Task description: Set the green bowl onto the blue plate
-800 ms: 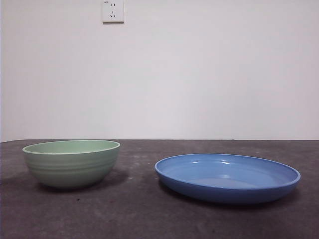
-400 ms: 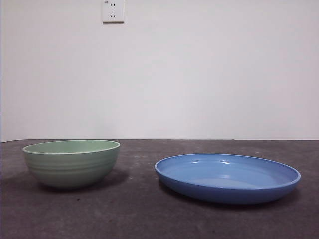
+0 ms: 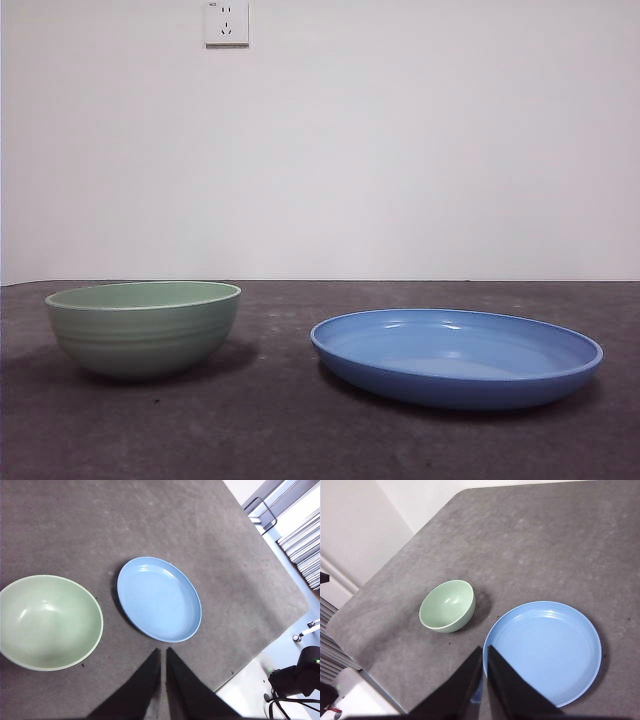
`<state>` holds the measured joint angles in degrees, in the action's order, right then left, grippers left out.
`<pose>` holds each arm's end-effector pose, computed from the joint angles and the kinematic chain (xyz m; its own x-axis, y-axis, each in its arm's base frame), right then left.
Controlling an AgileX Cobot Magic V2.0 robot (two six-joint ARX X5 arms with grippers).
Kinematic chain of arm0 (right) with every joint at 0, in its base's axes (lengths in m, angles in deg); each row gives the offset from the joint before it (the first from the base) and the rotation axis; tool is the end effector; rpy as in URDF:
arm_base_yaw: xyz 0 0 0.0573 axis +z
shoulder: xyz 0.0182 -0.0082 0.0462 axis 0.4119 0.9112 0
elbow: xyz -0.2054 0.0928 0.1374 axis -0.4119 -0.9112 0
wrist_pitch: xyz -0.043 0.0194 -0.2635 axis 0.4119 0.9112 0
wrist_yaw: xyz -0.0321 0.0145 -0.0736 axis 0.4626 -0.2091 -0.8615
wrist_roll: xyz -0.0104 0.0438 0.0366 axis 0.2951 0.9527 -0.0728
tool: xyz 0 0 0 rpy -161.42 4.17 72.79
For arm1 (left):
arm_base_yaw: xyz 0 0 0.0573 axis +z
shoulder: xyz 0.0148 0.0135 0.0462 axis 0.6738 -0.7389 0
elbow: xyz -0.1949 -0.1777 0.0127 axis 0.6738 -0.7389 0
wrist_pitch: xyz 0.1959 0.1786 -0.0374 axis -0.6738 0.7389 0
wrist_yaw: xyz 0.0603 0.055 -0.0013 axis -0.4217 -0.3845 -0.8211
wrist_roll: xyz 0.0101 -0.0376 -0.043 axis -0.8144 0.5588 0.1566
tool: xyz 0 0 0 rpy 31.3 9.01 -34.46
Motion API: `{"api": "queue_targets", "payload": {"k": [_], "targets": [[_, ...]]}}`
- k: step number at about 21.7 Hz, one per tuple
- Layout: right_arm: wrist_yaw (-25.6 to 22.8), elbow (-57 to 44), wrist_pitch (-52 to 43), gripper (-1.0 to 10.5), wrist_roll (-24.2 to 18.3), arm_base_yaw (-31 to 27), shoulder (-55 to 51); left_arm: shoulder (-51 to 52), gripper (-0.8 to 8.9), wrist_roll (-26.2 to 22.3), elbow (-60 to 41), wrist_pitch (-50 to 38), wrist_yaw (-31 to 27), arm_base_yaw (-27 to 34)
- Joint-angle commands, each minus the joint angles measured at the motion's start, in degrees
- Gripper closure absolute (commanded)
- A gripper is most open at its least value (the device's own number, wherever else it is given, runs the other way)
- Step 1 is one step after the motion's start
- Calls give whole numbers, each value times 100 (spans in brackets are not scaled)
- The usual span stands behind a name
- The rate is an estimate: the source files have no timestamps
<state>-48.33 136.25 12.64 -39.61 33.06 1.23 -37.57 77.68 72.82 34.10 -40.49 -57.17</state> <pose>0.1000 0.0354 0.3542 0.6506 0.6573 -0.3804 -0.5313 0.7519 0.3904 0.1285 -0.0545 0.3427 0.5290 -0.7121 -0.4616 0.5252 0.7020 -0.4811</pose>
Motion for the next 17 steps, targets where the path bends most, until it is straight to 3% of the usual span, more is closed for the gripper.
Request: {"api": "queue_targets", "payload": {"k": [1,5,8,10,12,15,17], "targets": [[20,107,-37,936,-92,20,24,-20,784,-168,140,-57,52,-22],[20,107,-35,936,-92,20,24,-20,772,-166,140,-57,52,-22],[22,107,-31,925,-94,20,24,-20,635,-164,140,-57,50,-22],[20,107,-31,821,-92,20,24,-20,499,-164,140,-57,48,-22],[13,107,-31,637,-87,20,24,-20,382,-164,138,-57,46,-22],[-7,107,-28,398,-87,20,24,-20,279,-166,138,-55,44,-22],[-7,107,-28,343,-87,20,24,-22,236,-168,138,-57,22,-22]]}}
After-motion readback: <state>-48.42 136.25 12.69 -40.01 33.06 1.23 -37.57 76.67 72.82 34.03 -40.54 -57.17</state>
